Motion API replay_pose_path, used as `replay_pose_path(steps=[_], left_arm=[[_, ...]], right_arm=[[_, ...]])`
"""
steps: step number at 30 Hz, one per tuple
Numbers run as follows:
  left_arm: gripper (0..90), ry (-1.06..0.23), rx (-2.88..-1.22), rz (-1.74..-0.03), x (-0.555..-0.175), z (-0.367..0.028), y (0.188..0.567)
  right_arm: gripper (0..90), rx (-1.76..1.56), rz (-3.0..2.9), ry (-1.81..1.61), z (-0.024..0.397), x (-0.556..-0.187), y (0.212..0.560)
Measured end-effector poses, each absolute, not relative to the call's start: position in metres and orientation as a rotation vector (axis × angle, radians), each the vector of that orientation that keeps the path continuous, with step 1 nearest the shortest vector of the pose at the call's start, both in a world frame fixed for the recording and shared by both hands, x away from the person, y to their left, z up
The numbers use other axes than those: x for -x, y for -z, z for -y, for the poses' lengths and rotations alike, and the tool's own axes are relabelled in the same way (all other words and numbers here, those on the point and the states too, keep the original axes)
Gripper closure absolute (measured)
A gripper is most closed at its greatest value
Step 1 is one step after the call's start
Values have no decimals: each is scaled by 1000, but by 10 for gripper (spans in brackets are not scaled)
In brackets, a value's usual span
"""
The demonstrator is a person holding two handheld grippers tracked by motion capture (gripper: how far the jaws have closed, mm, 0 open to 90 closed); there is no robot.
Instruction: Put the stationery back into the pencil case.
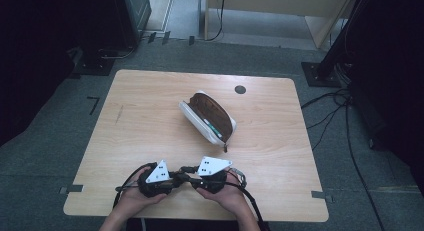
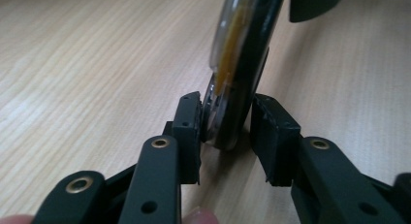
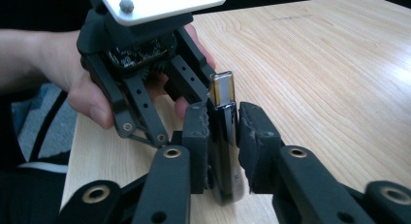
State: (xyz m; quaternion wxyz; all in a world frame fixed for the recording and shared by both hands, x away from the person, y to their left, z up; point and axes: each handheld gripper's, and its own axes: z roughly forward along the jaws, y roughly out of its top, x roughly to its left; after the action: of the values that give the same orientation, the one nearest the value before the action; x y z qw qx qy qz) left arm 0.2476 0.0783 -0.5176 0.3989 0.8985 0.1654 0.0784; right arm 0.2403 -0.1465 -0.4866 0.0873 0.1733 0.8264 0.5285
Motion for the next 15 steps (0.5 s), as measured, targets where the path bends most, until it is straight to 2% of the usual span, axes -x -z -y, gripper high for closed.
replay_pose_path(steps=[9, 12, 15], left_arm=[[541, -227, -2269, -477, -249, -79, 518], [335, -237, -2268, -532, -251, -79, 518], [246, -252, -2269, -556, -251, -80, 518]], right_arm=[[792, -536, -2431, -1562, 148, -238, 488], [792, -590, -2395, -1553, 151, -238, 488], [792, -653, -2363, -1571, 156, -240, 486]])
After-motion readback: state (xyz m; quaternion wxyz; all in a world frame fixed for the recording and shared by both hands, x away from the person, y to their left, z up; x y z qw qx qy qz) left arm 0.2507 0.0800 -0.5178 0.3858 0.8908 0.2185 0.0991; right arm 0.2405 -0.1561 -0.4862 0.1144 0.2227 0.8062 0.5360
